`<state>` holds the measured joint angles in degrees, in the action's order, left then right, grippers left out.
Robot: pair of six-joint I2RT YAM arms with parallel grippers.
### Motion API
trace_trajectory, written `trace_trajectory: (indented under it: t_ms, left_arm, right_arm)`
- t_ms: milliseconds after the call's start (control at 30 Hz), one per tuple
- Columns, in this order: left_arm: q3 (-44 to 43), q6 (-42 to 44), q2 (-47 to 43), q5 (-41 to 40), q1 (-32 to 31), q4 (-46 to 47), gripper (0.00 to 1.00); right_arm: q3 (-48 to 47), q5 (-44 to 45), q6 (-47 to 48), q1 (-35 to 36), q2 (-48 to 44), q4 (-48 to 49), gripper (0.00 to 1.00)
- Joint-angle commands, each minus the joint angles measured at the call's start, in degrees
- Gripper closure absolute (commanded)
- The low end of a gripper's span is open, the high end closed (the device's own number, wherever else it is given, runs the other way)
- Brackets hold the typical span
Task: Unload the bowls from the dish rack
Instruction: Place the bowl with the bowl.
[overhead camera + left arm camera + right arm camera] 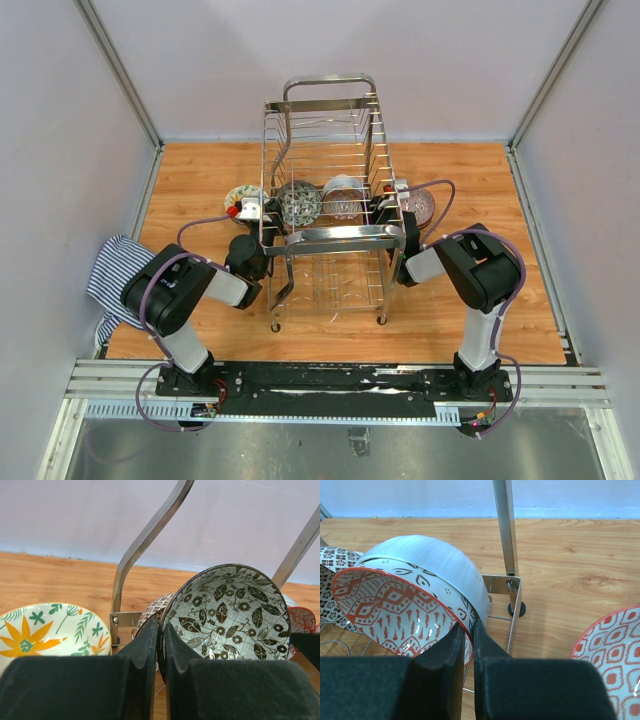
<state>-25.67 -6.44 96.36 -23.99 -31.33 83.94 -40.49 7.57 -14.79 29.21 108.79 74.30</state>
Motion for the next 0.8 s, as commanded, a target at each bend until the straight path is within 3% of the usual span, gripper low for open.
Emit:
trace_trajectory:
  t_ms: [0, 767]
  left_arm:
    - [0.1, 0.3, -2.0, -1.1, -0.7, 6.0, 0.99]
    - [0.1, 0.7, -2.3, -1.3, -0.8, 5.6, 0.99]
  right_arm:
    - [-2.5, 0.1, -3.6, 0.3, -1.9, 16.6, 0.99]
    - [-2.4, -0.9, -3.1, 0.2, -3.1, 16.6, 0.99]
